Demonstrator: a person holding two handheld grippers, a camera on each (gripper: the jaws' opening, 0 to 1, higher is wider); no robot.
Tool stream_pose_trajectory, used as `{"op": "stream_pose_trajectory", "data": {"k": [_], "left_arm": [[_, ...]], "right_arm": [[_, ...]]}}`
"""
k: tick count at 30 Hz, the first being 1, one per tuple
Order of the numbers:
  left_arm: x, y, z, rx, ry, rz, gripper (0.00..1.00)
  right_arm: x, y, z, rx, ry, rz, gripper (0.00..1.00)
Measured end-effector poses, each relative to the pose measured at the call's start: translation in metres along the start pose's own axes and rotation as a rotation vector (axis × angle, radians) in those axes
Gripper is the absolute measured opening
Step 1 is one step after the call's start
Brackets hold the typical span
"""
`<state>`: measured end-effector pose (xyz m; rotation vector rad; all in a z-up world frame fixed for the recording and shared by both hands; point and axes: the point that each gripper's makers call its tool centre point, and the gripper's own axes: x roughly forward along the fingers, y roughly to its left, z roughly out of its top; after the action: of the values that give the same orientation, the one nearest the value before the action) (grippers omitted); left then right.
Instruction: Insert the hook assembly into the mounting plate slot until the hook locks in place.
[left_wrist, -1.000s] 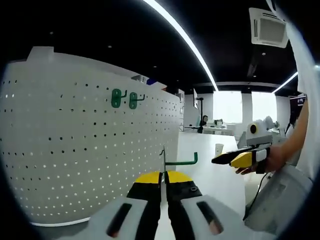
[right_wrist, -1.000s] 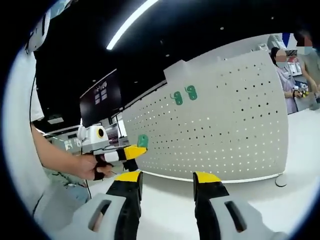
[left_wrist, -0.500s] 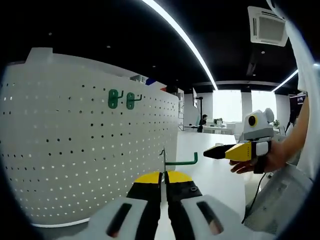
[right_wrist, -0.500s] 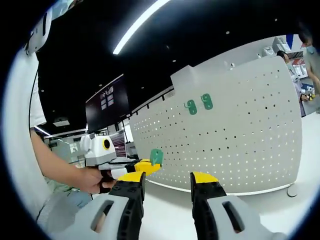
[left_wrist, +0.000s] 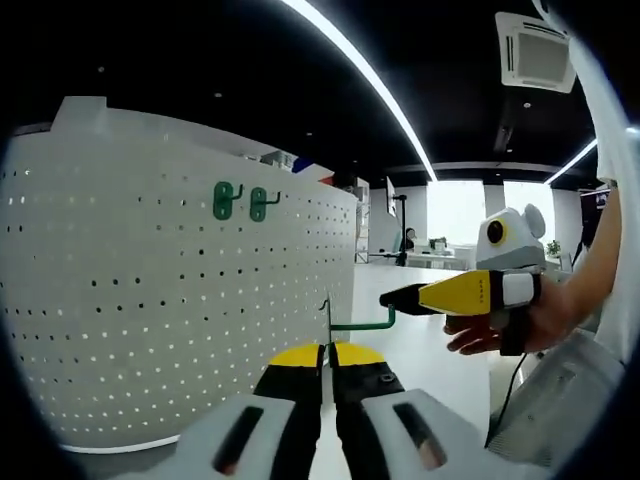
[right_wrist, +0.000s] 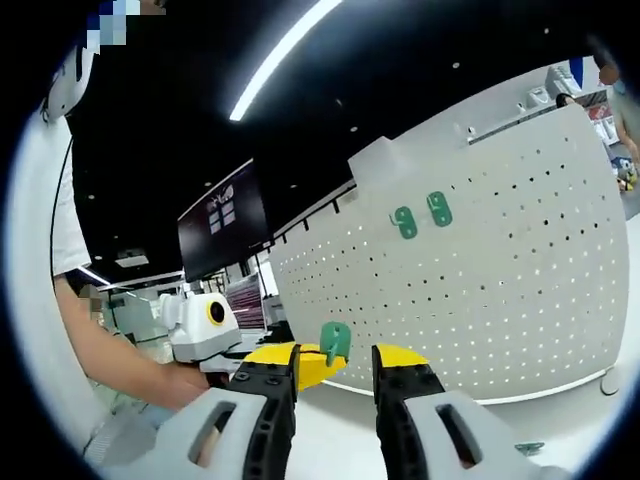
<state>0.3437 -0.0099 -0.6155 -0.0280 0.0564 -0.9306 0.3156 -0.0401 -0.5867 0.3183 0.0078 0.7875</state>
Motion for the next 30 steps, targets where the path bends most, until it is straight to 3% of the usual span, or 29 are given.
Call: {"op": "stream_pose_trajectory", "data": {"k": [14,30], "left_arm": [[0.001,-0.004,0.004,0.004,-0.014,0.0,0.02],[0.002,-0.008,0.009,-0.004,-0.03,-0.001,0.02]], "right_arm": [[0.022,0.007,0.0,0.036,-0.008,0.022,0.23],[0.029,0.007,-0.007,0.073,0.008,0.013,0.11]]}}
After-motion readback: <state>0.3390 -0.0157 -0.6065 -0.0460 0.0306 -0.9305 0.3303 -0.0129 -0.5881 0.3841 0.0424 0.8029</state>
